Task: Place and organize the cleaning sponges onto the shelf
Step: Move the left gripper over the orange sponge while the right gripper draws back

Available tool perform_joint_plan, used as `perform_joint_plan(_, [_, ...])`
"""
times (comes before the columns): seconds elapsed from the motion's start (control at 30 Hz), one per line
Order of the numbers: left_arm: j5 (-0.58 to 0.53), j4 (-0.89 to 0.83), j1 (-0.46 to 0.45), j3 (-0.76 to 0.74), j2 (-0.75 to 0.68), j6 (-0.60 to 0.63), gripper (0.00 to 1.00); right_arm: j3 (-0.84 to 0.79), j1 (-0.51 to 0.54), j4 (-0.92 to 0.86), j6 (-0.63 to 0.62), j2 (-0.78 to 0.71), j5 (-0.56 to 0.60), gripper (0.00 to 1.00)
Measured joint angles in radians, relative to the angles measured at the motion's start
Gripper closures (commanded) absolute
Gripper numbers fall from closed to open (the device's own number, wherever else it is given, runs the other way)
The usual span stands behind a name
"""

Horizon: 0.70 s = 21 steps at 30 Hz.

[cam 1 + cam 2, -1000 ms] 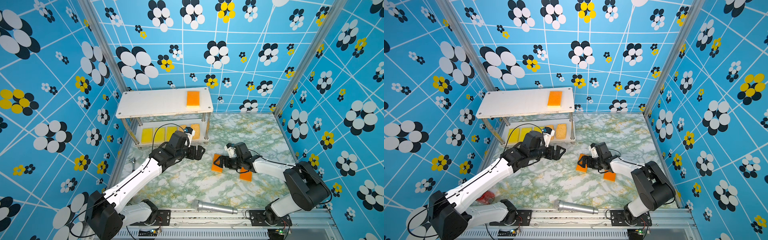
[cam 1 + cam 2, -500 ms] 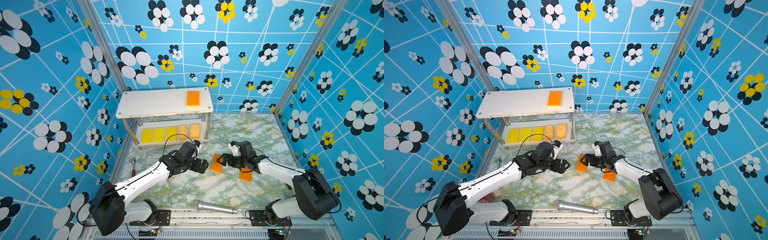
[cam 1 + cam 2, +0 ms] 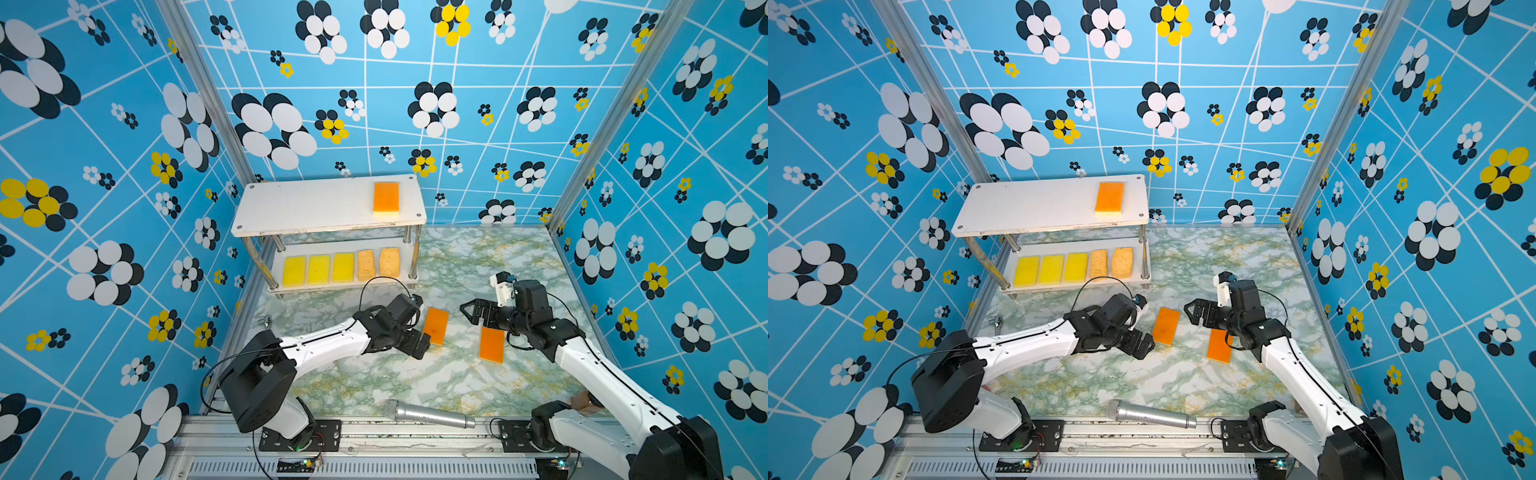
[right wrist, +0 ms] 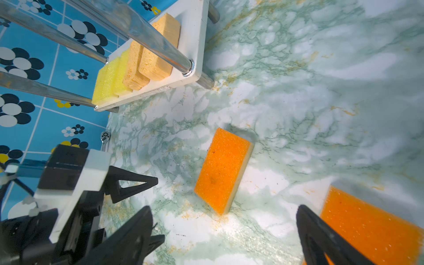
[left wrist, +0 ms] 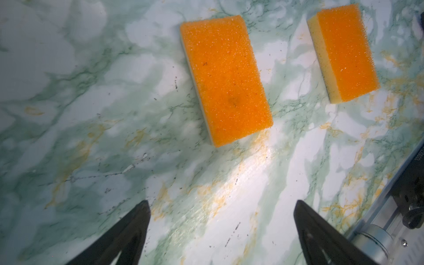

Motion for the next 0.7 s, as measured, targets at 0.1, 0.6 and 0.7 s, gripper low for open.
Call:
perform_joint_plan(0.1, [-0.025, 0.0, -0.02, 0.039, 0.045, 0.003, 0.01, -0.002, 0.0, -0.01, 0.0, 0.0, 0.005, 0.01])
perform_joint_plan(0.6, [-0.146, 0.0, -0.042, 0.117, 0.164, -0.056, 0.01, -0.003, -0.034, -0.036, 0.011, 0.031, 0.102, 0.01])
perform_joint_plan(0.7, [-0.146, 0.001, -0.055, 0.132, 0.169, -0.064, 0.01, -0.003, -0.038, -0.037, 0.019, 0.031, 0.111, 0.01])
